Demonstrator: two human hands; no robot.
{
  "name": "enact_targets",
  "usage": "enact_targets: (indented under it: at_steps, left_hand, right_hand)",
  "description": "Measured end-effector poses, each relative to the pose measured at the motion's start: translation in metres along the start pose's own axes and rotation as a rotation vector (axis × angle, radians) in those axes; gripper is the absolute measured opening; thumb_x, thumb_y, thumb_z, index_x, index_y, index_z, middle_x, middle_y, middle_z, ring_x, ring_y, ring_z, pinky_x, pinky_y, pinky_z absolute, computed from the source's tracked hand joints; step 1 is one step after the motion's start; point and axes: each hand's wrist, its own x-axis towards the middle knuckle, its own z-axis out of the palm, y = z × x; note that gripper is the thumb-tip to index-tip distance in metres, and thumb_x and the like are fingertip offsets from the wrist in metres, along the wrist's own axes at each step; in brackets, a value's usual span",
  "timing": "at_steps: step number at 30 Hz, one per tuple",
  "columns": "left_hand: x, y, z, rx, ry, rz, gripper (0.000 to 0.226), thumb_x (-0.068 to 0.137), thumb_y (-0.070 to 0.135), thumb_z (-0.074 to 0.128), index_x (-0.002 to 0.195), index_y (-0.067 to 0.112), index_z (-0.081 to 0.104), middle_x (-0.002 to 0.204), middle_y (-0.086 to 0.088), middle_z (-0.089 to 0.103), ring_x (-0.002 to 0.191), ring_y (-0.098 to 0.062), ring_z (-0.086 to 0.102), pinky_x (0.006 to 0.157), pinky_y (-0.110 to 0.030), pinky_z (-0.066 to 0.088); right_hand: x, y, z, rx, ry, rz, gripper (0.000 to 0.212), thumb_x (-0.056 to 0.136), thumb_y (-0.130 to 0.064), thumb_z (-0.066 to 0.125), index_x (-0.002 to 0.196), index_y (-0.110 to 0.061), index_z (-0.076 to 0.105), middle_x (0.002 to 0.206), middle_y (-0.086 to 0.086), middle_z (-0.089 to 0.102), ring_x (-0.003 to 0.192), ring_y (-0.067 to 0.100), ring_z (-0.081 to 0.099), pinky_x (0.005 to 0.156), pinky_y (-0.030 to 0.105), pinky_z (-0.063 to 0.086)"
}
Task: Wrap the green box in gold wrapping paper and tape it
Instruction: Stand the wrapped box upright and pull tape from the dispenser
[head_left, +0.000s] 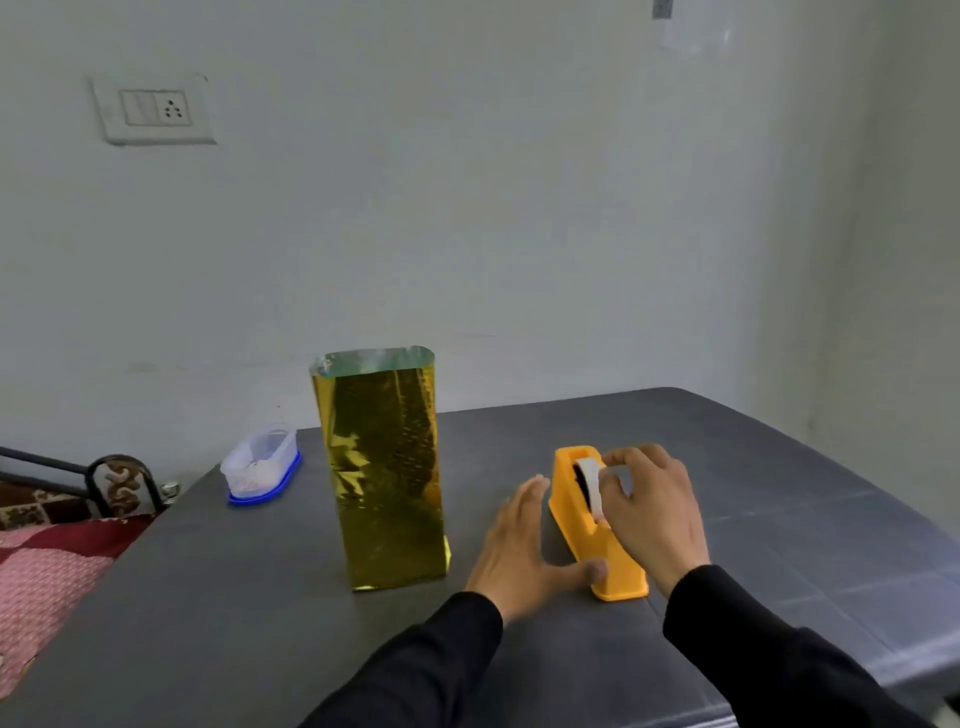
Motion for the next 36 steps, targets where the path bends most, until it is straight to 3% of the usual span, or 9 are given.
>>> enact_targets:
  at_steps: [4, 7, 10, 15, 23, 26, 30, 34, 36]
  left_hand:
    - [0.017, -0.004, 0.024, 0.091, -0.071, 0.039, 0.12, 0.074, 0.085, 0.06, 0.162, 0.033, -0.003, 0.17, 0.016, -0.004, 0.156, -0.006, -0.003, 0.127, -0.046, 0.011]
    - [0.018, -0.013, 0.036, 0.152, -0.085, 0.027, 0.116, 0.08, 0.085, 0.052, 0.163, 0.03, -0.006, 0.171, 0.011, 0.001, 0.156, -0.009, 0.002, 0.126, -0.045, 0.012]
    - [0.018, -0.017, 0.039, 0.183, -0.054, 0.056, 0.115, 0.079, 0.087, 0.049, 0.161, 0.033, -0.011, 0.171, 0.013, -0.003, 0.156, -0.01, 0.004, 0.126, -0.047, 0.015]
    - [0.019, -0.017, 0.037, 0.177, -0.062, 0.099, 0.108, 0.08, 0.089, 0.045, 0.156, 0.046, -0.018, 0.167, 0.024, -0.013, 0.156, -0.011, 0.003, 0.125, -0.05, 0.015]
    - [0.018, -0.016, 0.038, 0.2, -0.05, 0.097, 0.106, 0.082, 0.086, 0.046, 0.158, 0.044, -0.016, 0.169, 0.021, -0.006, 0.155, -0.012, 0.015, 0.123, -0.05, 0.021]
    - [0.017, -0.015, 0.039, 0.225, -0.043, 0.097, 0.106, 0.083, 0.086, 0.044, 0.158, 0.042, -0.016, 0.169, 0.02, -0.006, 0.155, -0.012, 0.016, 0.122, -0.049, 0.023]
    - [0.019, -0.015, 0.039, 0.211, -0.047, 0.088, 0.107, 0.081, 0.086, 0.045, 0.158, 0.043, -0.016, 0.169, 0.02, -0.005, 0.155, -0.012, 0.015, 0.123, -0.049, 0.021]
    - [0.018, -0.015, 0.038, 0.186, -0.073, 0.066, 0.107, 0.081, 0.085, 0.048, 0.157, 0.045, -0.016, 0.17, 0.018, -0.002, 0.155, -0.013, 0.017, 0.124, -0.049, 0.019]
    - [0.018, -0.016, 0.037, 0.189, -0.099, 0.07, 0.108, 0.082, 0.084, 0.05, 0.156, 0.046, -0.019, 0.17, 0.018, -0.004, 0.156, -0.013, 0.013, 0.124, -0.051, 0.017]
  right_hand:
    - [-0.001, 0.023, -0.013, -0.069, -0.185, 0.288, 0.039, 0.097, -0.045, 0.057, 0.118, -0.013, 0.068, 0.137, 0.007, 0.056, 0.12, 0.027, 0.056, 0.095, 0.037, 0.05]
    - [0.005, 0.03, -0.012, 0.284, -0.335, 0.648, 0.045, 0.095, -0.046, 0.066, 0.12, -0.009, 0.064, 0.127, 0.012, 0.06, 0.116, 0.032, 0.057, 0.092, 0.053, 0.057]
    - [0.013, 0.038, -0.009, 0.599, -0.425, 0.881, 0.06, 0.086, -0.041, 0.08, 0.132, -0.013, 0.053, 0.14, 0.005, 0.05, 0.126, 0.035, 0.05, 0.082, 0.063, 0.058]
    - [0.025, 0.032, -0.008, 0.585, -0.523, 0.902, 0.071, 0.079, -0.031, 0.088, 0.138, -0.009, 0.054, 0.147, 0.013, 0.046, 0.099, 0.039, 0.057, 0.074, 0.067, 0.058]
    - [0.026, 0.015, -0.011, 0.73, -0.4, 0.906, 0.075, 0.081, -0.01, 0.084, 0.144, -0.001, 0.044, 0.158, 0.016, 0.037, 0.144, 0.055, 0.029, 0.086, 0.089, 0.033]
    - [0.01, 0.014, -0.011, 0.808, -0.318, 0.901, 0.057, 0.081, -0.007, 0.082, 0.13, 0.0, 0.054, 0.143, 0.015, 0.053, 0.138, 0.049, 0.041, 0.092, 0.083, 0.039]
    - [-0.019, 0.028, -0.005, 0.911, -0.242, 0.874, 0.031, 0.087, -0.001, 0.075, 0.115, 0.0, 0.063, 0.123, 0.009, 0.068, 0.105, 0.028, 0.066, 0.081, 0.06, 0.061]
    - [-0.028, 0.03, -0.003, 0.874, -0.209, 0.84, 0.026, 0.092, -0.007, 0.074, 0.087, -0.018, 0.051, 0.096, 0.0, 0.057, 0.082, 0.02, 0.058, 0.072, 0.046, 0.059]
    - [-0.028, 0.032, -0.001, 0.845, -0.208, 0.783, 0.025, 0.092, -0.012, 0.076, 0.087, -0.022, 0.053, 0.096, -0.003, 0.058, 0.088, 0.022, 0.06, 0.08, 0.047, 0.06]
